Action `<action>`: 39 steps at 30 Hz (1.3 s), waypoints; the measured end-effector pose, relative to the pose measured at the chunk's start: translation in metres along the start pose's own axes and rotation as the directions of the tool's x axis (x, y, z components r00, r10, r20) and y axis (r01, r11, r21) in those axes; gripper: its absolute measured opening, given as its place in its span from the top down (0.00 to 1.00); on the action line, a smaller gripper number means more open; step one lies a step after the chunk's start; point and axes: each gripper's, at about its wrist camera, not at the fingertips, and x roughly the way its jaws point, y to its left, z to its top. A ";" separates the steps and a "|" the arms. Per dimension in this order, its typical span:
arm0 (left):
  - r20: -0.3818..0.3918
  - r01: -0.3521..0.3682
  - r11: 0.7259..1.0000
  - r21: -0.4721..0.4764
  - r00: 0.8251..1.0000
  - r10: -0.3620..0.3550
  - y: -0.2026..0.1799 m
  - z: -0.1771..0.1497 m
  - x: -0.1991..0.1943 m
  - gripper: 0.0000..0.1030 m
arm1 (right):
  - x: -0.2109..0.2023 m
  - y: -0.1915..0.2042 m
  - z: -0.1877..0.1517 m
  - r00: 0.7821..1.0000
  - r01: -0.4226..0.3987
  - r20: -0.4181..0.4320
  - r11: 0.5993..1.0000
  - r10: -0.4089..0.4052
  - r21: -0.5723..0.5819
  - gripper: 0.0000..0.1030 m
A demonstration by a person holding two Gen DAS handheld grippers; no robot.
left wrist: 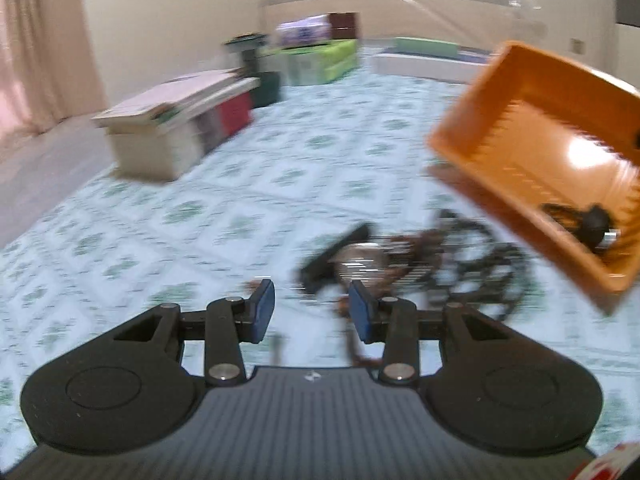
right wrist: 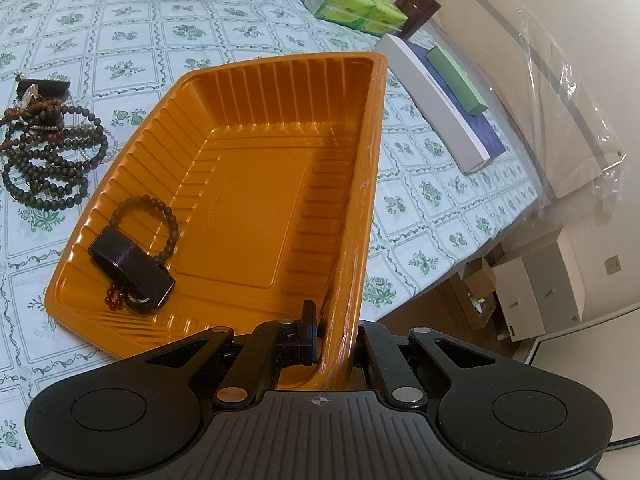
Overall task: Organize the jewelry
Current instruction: 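Grasp the red bead bracelet with the left gripper and drop it into the tray, then grasp a brown bead strand from the pile with the left gripper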
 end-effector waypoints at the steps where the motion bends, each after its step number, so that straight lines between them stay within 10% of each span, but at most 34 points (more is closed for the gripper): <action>1: 0.000 -0.026 1.000 -0.005 1.000 0.026 0.007 0.000 0.005 0.64 | 0.000 0.000 0.000 1.000 0.000 0.000 1.000 0.000 0.000 0.97; 29: -0.020 -0.059 0.998 0.029 0.998 0.060 0.015 0.005 0.040 0.85 | 0.002 -0.001 0.000 1.000 0.001 -0.012 1.000 -0.002 -0.003 0.97; 39: 0.065 0.113 0.991 0.075 0.991 -0.118 -0.043 0.030 -0.005 0.85 | 0.001 -0.001 0.001 1.000 0.002 -0.006 1.000 -0.002 0.000 0.97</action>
